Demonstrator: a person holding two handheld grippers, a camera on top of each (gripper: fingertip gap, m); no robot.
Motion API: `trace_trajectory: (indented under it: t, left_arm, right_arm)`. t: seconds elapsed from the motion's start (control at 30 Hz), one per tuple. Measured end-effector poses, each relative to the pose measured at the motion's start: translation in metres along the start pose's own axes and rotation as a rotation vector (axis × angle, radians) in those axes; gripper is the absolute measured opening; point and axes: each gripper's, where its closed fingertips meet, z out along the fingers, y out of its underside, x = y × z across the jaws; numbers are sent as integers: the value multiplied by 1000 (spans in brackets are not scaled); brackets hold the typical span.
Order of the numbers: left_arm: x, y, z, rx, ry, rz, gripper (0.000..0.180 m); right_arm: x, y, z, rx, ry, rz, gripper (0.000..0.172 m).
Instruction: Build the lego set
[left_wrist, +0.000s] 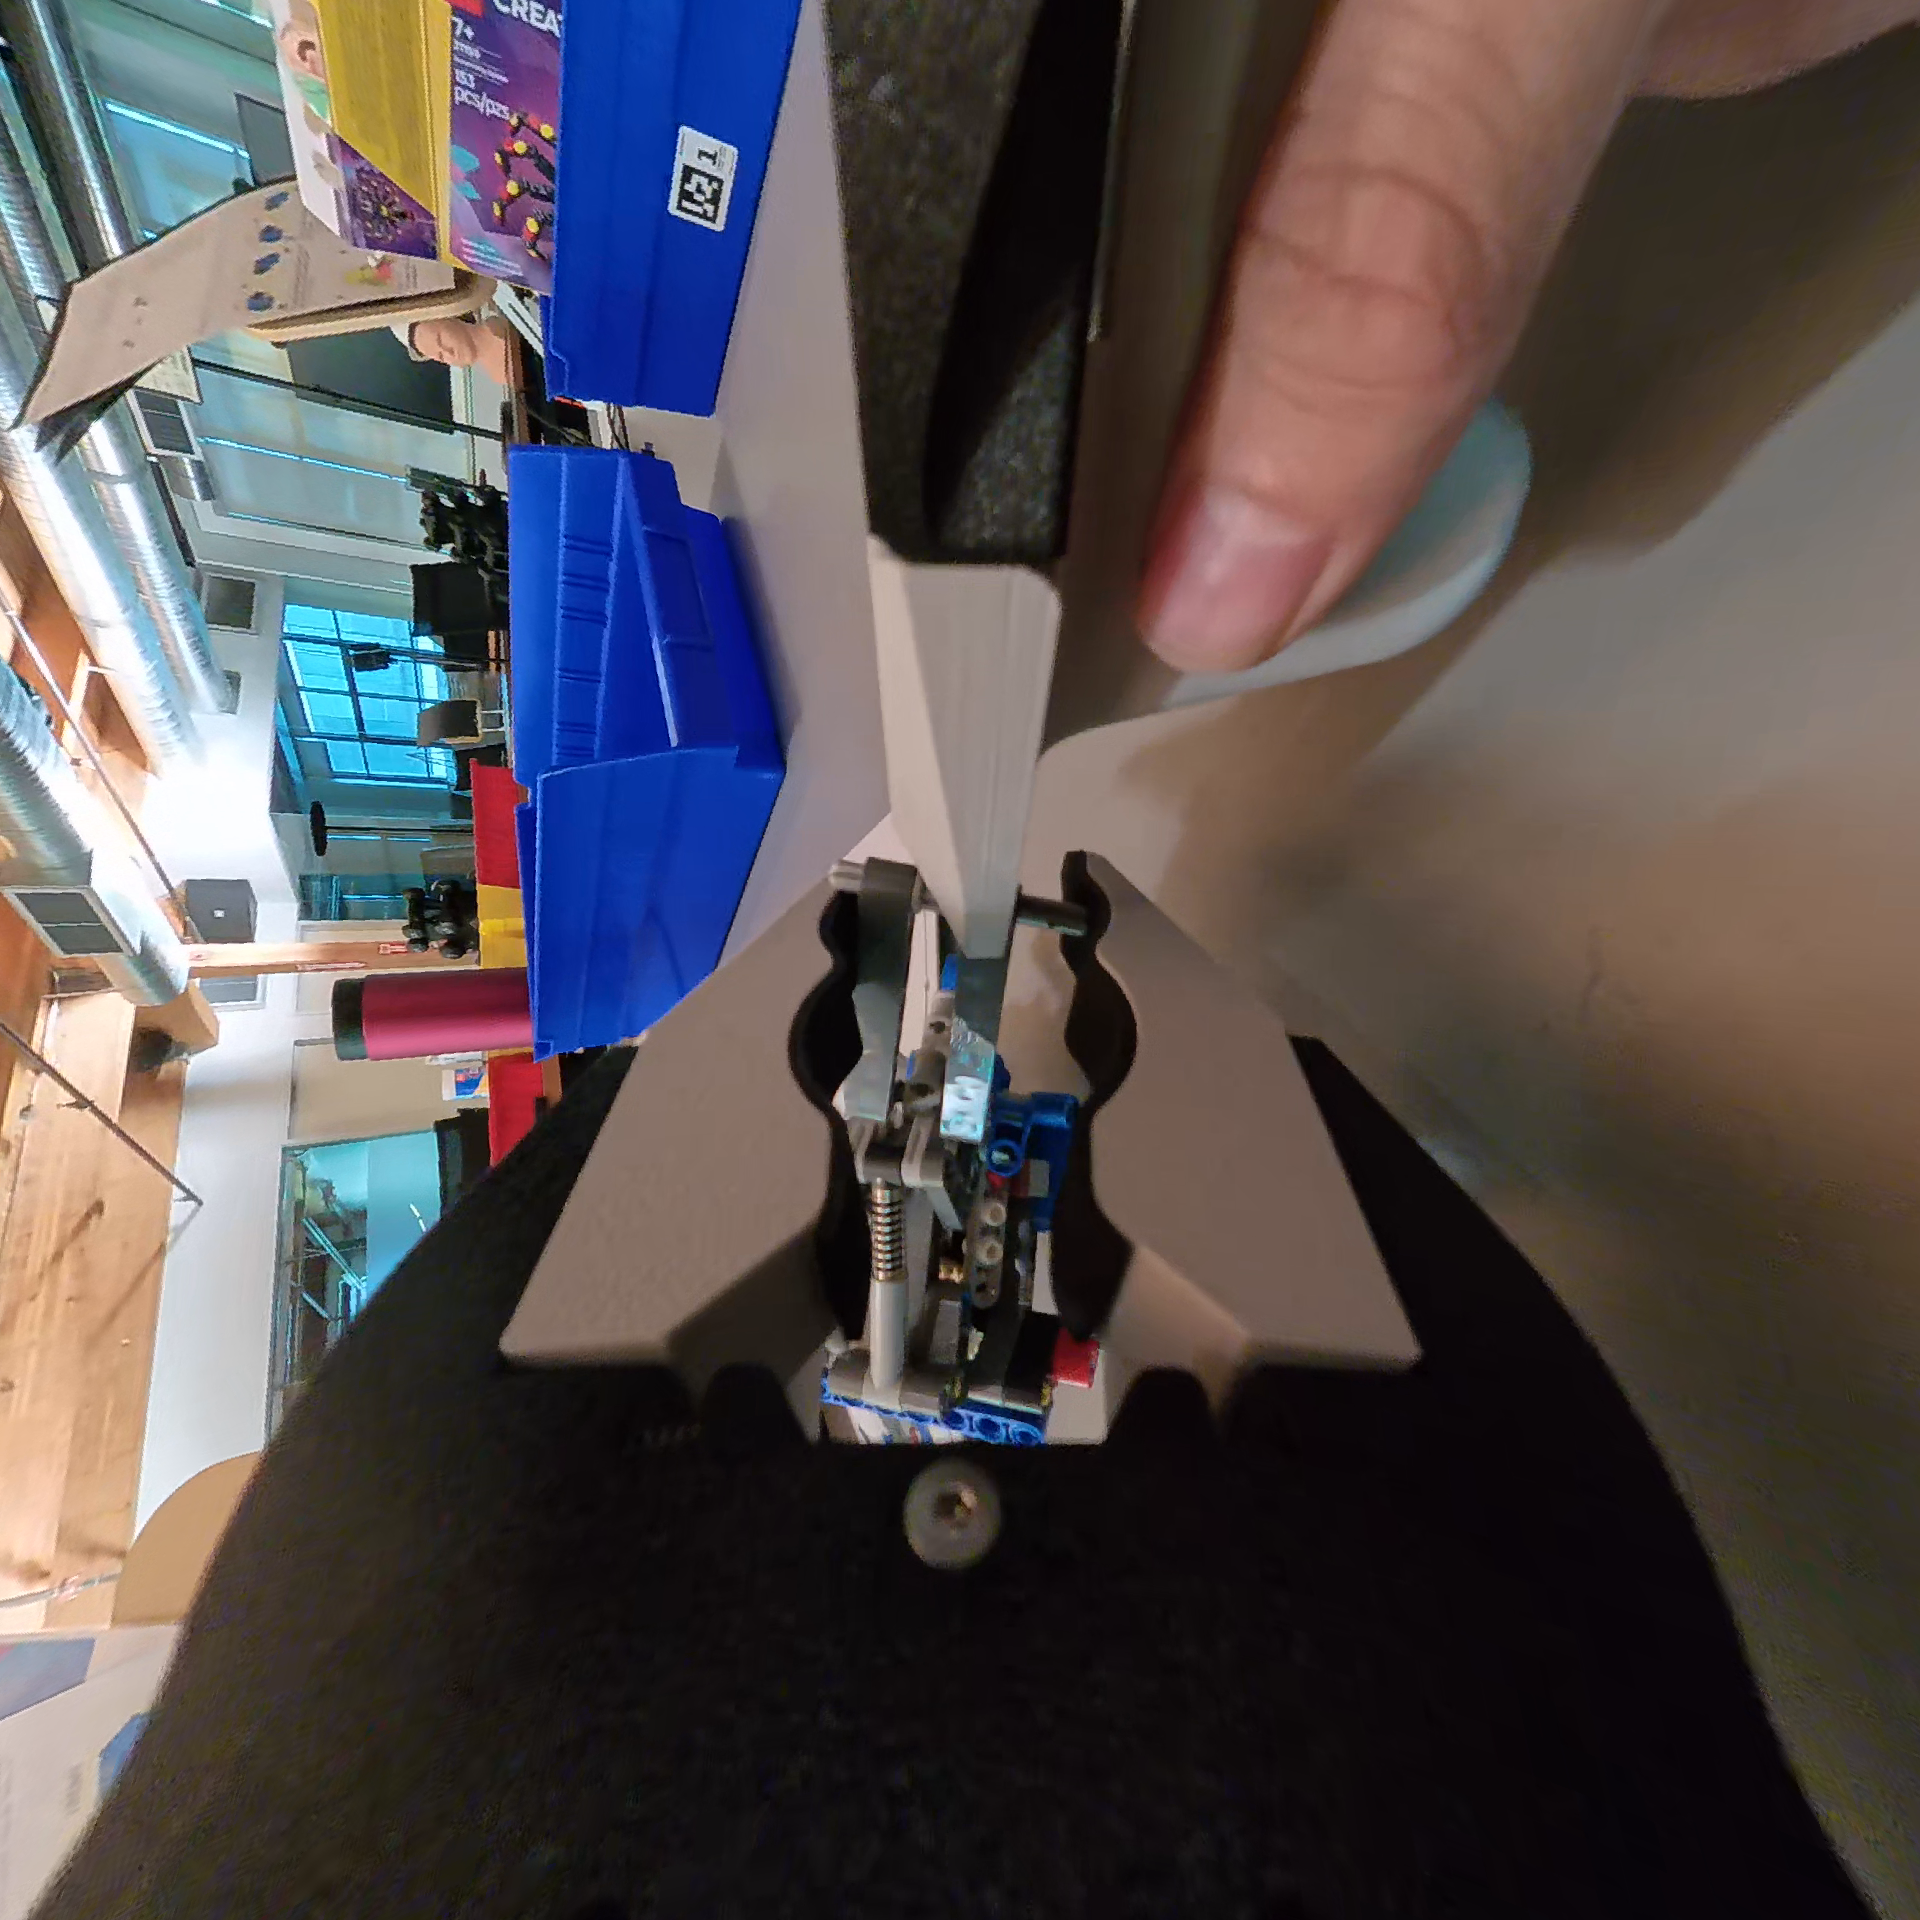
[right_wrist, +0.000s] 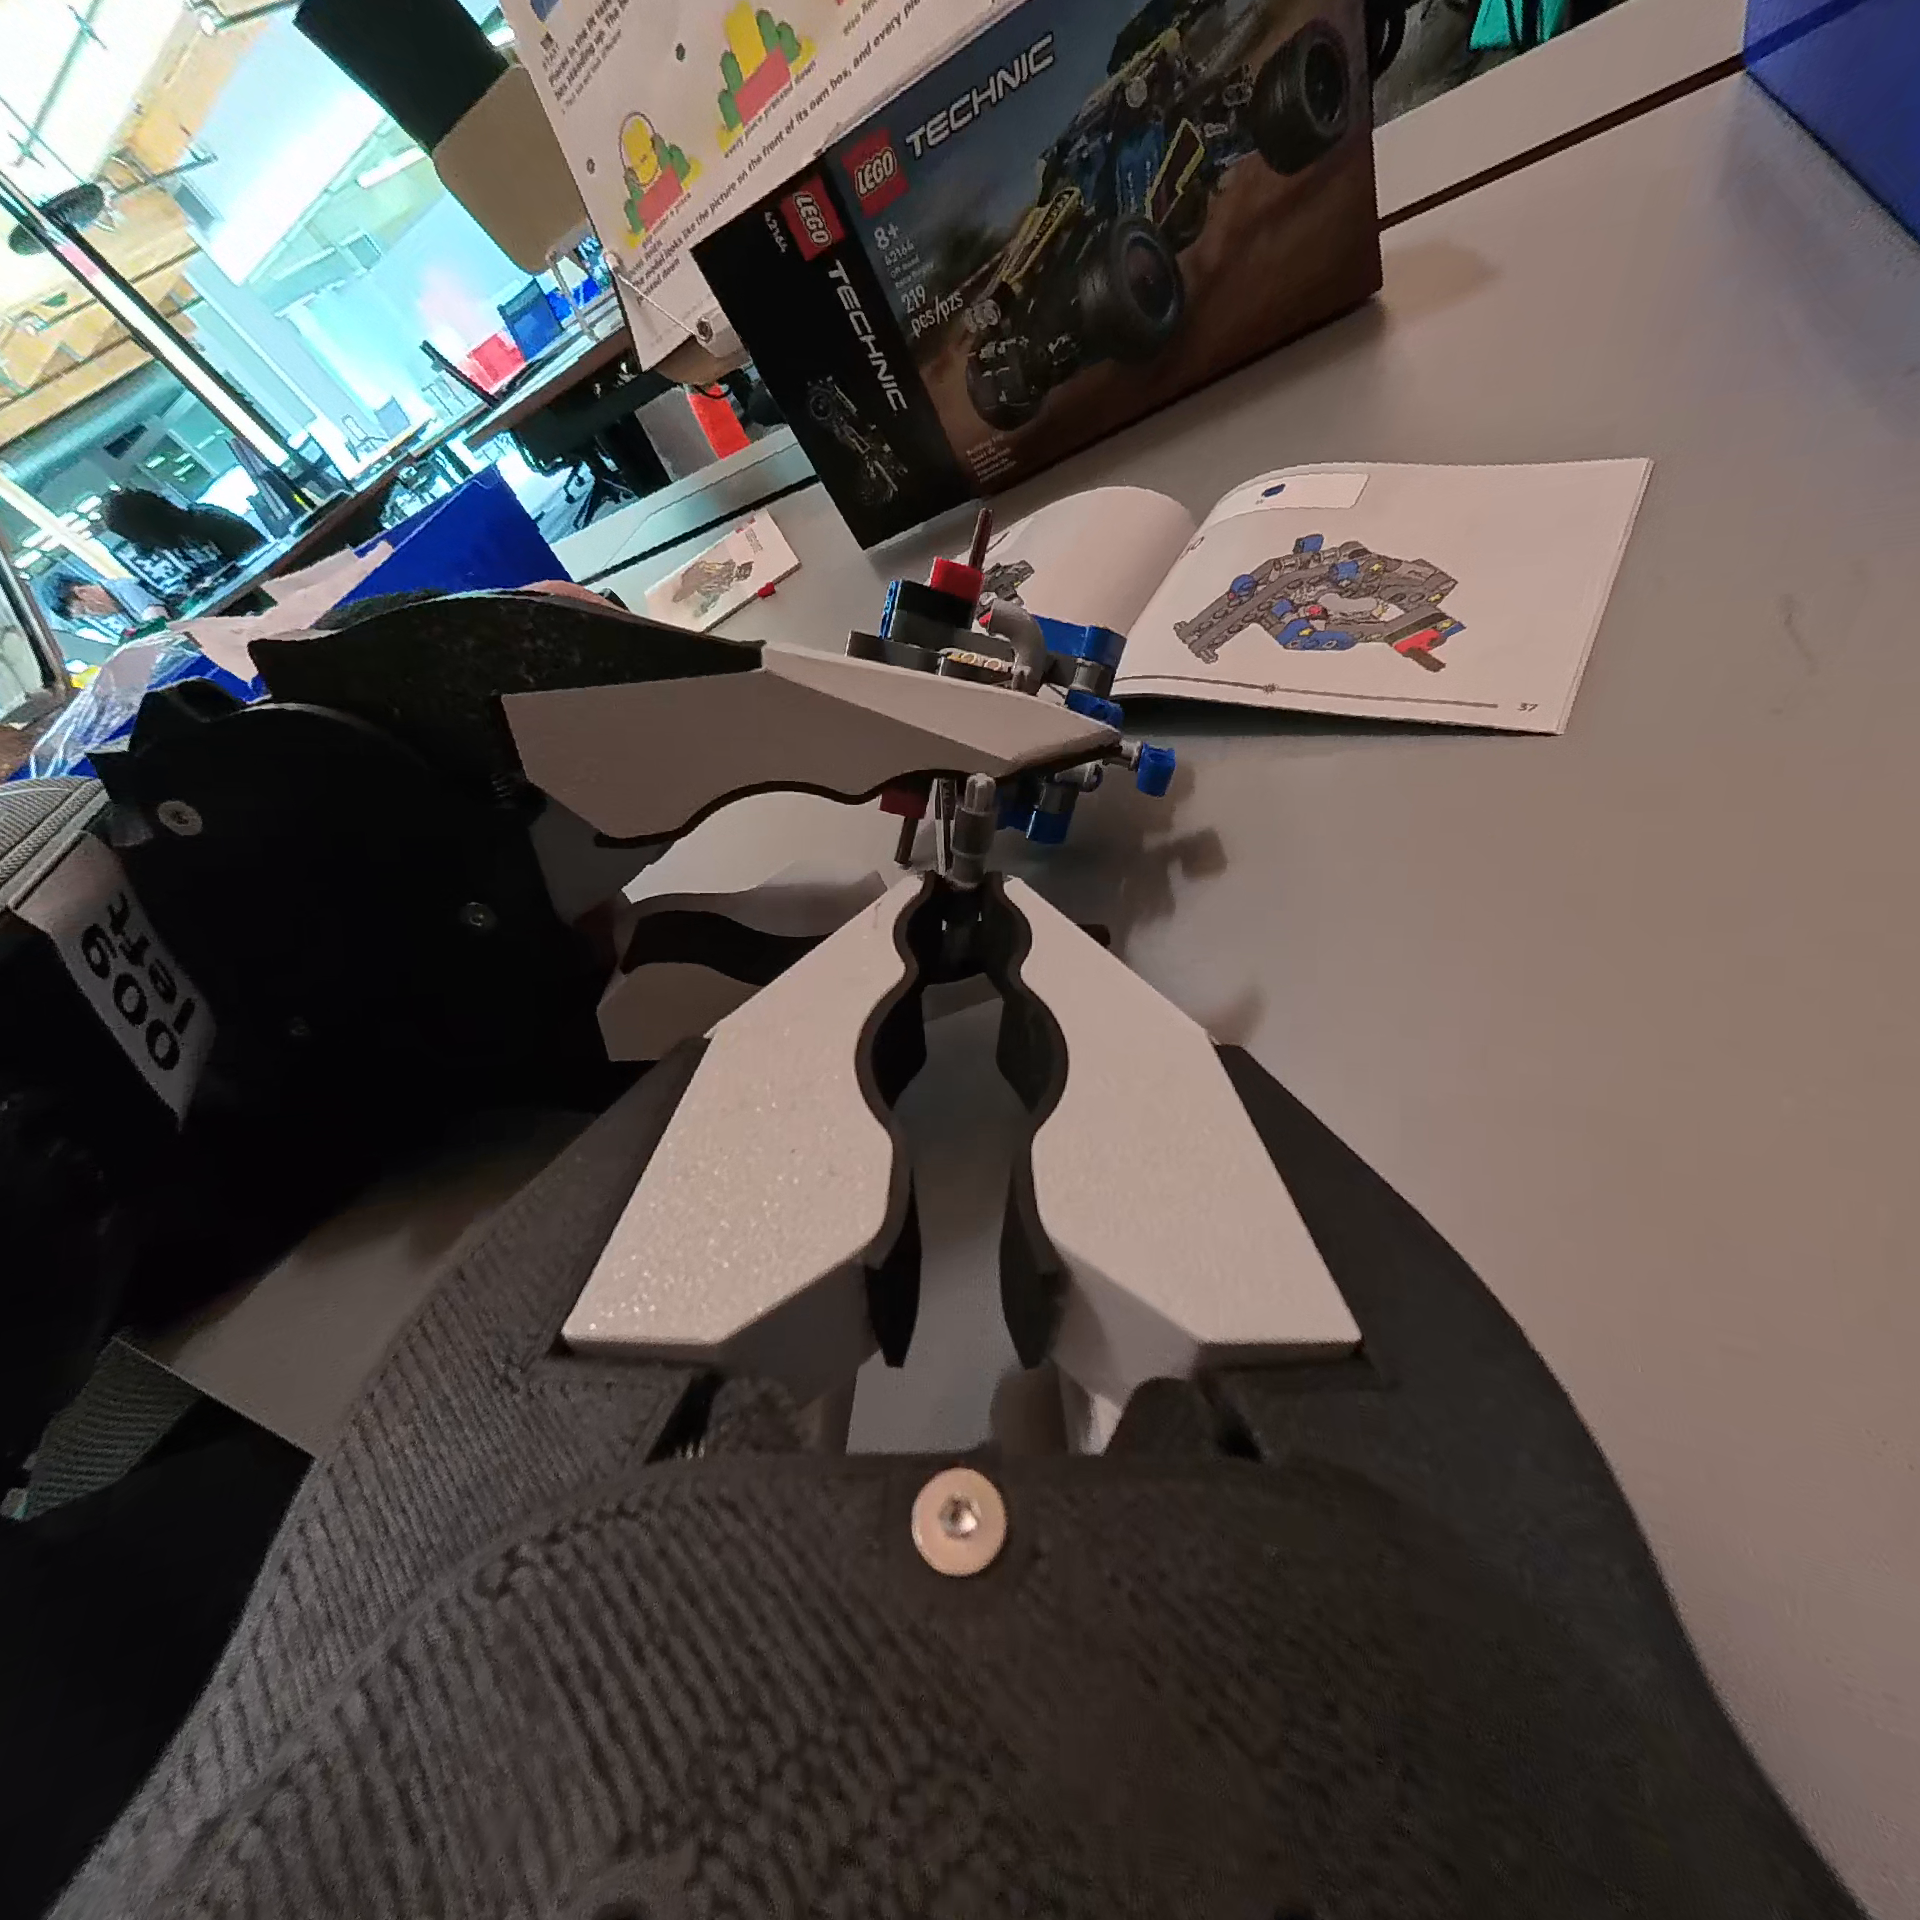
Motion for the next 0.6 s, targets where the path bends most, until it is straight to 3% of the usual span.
trace_trajectory:
  t: [0.6]
  left_arm:
    - [3,0,0,-1,24,36,33]
  right_arm:
    - [0,3,1,-34,-12,-31,6]
